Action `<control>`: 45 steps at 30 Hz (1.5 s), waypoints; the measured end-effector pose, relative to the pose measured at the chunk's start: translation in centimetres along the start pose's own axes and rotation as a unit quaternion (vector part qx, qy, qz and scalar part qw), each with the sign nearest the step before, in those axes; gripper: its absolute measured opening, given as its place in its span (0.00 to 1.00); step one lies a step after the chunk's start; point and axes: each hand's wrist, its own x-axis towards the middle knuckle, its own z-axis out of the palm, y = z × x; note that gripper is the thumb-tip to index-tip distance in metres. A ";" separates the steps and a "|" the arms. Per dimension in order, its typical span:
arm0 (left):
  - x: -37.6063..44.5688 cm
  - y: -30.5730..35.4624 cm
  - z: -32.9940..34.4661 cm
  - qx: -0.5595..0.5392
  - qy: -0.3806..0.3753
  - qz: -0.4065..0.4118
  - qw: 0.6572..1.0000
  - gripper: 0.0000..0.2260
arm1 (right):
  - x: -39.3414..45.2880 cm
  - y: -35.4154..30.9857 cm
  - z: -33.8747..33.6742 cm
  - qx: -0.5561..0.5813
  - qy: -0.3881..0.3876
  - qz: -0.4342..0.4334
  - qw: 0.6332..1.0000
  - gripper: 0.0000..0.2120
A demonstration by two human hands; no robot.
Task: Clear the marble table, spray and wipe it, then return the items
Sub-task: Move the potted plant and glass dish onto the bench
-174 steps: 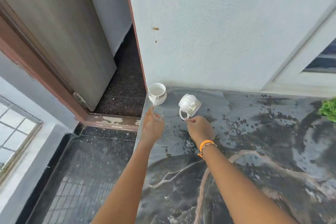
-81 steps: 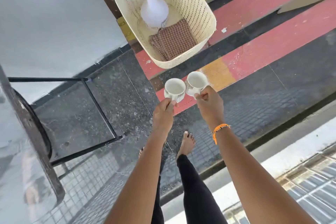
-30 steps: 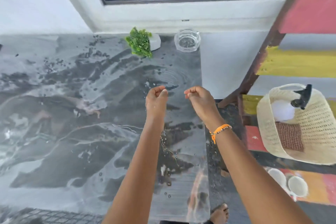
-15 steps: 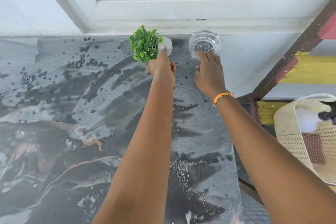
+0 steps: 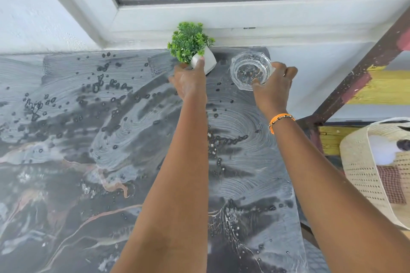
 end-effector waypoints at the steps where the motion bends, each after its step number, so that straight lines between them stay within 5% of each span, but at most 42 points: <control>1: 0.1 0.1 -0.1 0.003 -0.008 0.006 1.000 0.21 | 0.1 0.0 0.1 0.009 -0.007 0.008 1.000 0.25; 7: 0.6 0.2 -0.7 -0.006 -0.077 0.075 0.994 0.14 | 0.5 -0.2 0.1 -0.009 -0.011 0.028 1.000 0.22; 12: 0.3 -0.8 -0.5 0.044 -0.097 0.153 0.982 0.18 | 1.5 0.7 -0.2 -0.010 0.043 0.060 0.997 0.10; 17: -1.9 -2.6 -0.8 0.045 -0.108 0.169 0.979 0.23 | 1.2 1.3 -1.2 -0.003 0.021 0.041 0.999 0.08; 24: -8.9 -5.3 -1.0 -0.040 -0.164 0.153 0.974 0.13 | -3.8 6.1 -4.6 0.097 0.023 0.088 0.991 0.06; 28: -13.7 -8.3 0.0 -0.016 -0.212 0.086 0.973 0.19 | -8.6 10.3 -8.9 0.121 0.028 0.127 0.984 0.03; 31: -18.7 -9.5 0.9 -0.002 -0.281 0.027 0.959 0.42 | -12.0 14.3 -12.5 0.125 0.038 0.168 0.977 0.03; 34: -23.3 -11.2 3.1 0.006 -0.309 0.019 0.951 0.24 | -14.9 18.8 -16.1 0.116 0.068 0.205 0.969 0.03; 37: -28.2 -13.1 6.0 0.018 -0.347 -0.024 0.937 0.39 | -17.2 23.7 -20.3 0.091 0.092 0.231 0.964 0.02; 41: -33.8 -17.8 10.1 0.147 -0.354 0.063 0.921 0.27 | -18.9 30.7 -25.2 0.069 0.111 0.267 0.955 0.03; 45: -39.8 -22.6 15.4 0.187 -0.348 0.053 0.917 0.26 | -19.6 39.4 -30.1 0.074 0.133 0.317 0.936 0.05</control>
